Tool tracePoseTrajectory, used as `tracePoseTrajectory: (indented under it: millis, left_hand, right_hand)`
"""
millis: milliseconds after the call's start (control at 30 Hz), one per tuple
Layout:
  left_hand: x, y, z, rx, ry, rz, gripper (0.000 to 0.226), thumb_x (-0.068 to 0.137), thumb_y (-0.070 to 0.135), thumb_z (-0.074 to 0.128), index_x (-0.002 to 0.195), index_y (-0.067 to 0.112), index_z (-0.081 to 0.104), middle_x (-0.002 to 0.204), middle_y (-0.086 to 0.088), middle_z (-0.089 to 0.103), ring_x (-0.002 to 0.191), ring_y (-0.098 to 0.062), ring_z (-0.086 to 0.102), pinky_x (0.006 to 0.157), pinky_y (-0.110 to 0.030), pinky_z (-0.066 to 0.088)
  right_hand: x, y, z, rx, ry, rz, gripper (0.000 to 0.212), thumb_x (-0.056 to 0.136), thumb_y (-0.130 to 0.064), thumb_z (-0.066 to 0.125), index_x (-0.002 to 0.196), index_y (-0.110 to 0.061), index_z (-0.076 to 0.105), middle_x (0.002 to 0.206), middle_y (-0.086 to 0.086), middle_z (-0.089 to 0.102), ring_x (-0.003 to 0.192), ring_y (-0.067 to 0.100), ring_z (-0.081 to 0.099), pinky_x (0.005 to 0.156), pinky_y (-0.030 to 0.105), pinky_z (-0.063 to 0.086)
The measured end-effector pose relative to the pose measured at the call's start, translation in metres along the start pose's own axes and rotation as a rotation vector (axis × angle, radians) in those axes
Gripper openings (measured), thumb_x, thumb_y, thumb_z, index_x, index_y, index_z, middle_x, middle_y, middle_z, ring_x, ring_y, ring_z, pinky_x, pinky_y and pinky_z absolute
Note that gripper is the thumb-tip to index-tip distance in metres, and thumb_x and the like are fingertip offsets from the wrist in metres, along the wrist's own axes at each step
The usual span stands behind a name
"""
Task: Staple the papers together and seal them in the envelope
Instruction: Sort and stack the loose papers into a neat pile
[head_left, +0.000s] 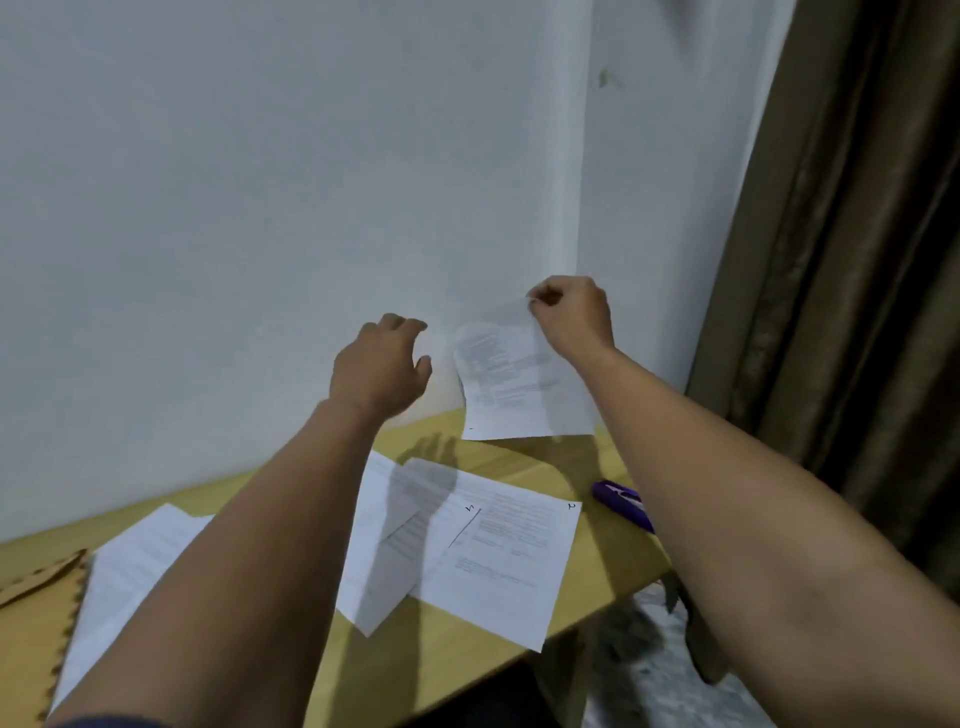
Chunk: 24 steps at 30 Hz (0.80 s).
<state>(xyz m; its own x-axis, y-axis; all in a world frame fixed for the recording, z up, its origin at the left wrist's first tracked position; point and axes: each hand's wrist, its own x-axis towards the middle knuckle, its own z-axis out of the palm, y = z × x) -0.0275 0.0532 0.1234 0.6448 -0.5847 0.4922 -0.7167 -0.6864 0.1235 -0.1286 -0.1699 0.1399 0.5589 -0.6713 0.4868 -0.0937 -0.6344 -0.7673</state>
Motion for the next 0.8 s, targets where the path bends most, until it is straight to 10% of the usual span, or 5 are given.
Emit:
tracePoseTrajectory:
  millis: [467, 800]
  left_hand:
    - [-0.035, -0.025, -0.151, -0.217, 0.121, 0.044, 0.045, 0.092, 0.025, 0.06, 0.137, 0.024, 0.057, 0.131, -0.004, 0.066, 0.117, -0.026, 0.062, 0.101, -0.043, 0.05]
    - [-0.06, -0.041, -0.086, -0.199, -0.056, 0.0, 0.028, 0.093, 0.007, 0.054, 0.113, 0.012, 0.074, 0.107, -0.01, 0.073, 0.098, -0.028, 0.066, 0.088, -0.037, 0.053]
  right_hand:
    - [-0.055, -0.153, -0.032, 0.504, -0.349, -0.07, 0.011, 0.092, -0.002, 0.075, 0.088, -0.012, 0.075, 0.086, 0.003, 0.074, 0.074, 0.014, 0.071, 0.062, 0.023, 0.059]
    - [-0.081, -0.062, 0.009, 0.328, -0.5, 0.25, 0.007, 0.095, -0.012, 0.072, 0.101, -0.013, 0.073, 0.097, 0.006, 0.081, 0.074, 0.019, 0.075, 0.074, 0.035, 0.058]
